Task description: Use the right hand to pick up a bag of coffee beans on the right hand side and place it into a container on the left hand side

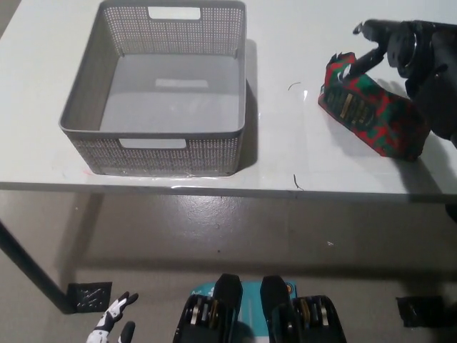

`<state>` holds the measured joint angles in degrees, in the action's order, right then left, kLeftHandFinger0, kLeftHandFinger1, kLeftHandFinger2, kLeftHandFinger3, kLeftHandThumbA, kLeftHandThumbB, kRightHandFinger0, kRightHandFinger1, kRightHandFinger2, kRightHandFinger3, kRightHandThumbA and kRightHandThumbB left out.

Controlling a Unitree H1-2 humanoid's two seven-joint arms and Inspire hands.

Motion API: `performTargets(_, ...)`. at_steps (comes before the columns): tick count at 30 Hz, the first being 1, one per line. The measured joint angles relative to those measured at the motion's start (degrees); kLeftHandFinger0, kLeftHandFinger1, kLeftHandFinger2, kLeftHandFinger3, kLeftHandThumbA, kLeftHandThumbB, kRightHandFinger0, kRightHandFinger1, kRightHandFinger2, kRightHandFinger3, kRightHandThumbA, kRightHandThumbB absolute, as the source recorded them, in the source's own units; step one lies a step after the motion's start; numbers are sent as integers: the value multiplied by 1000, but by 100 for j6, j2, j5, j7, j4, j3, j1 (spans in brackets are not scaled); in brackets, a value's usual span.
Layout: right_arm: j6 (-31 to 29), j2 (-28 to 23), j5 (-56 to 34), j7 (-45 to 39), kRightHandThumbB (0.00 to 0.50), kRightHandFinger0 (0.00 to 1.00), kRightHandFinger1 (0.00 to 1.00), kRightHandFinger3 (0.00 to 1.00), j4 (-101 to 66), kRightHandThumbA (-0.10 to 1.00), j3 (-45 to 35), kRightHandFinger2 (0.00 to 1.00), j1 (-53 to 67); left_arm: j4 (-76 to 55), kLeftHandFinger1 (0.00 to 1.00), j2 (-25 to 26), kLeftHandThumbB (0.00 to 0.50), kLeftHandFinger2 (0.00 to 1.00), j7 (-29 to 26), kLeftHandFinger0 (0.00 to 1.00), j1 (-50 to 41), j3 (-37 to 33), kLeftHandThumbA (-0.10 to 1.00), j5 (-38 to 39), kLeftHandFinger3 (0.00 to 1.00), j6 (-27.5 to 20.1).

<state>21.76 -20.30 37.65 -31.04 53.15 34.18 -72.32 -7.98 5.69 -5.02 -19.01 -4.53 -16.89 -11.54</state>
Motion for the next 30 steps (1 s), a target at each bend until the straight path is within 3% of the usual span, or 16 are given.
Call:
performTargets(9,-56,-2,100,-231,500,1000,1000,1000,36,903,334,1000,162,20,1000,0,484,1000,-1,1000,-35,23,1000,-34,1000,-95)
performTargets(14,-195,31,150,-189,500,1000,1000,1000,362,954,443,1000,144,19,1000,7,493,1000,-1,1000,-107,72,1000,-13,1000,-114)
performTargets(22,-452,113,206,73,500,1000,1000,1000,950,785,526,1000,116,17,1000,31,481,1000,0,1000,-271,103,1000,13,1000,-168)
performTargets(27,-594,185,206,266,500,1000,1000,1000,1394,753,528,1000,110,26,1000,70,500,1000,-1,1000,-314,154,1000,84,1000,-269)
performTargets(30,-713,249,210,526,500,1000,1000,1000,1666,821,535,1000,113,34,1000,77,499,1000,-1,1000,-318,206,1000,105,1000,-323)
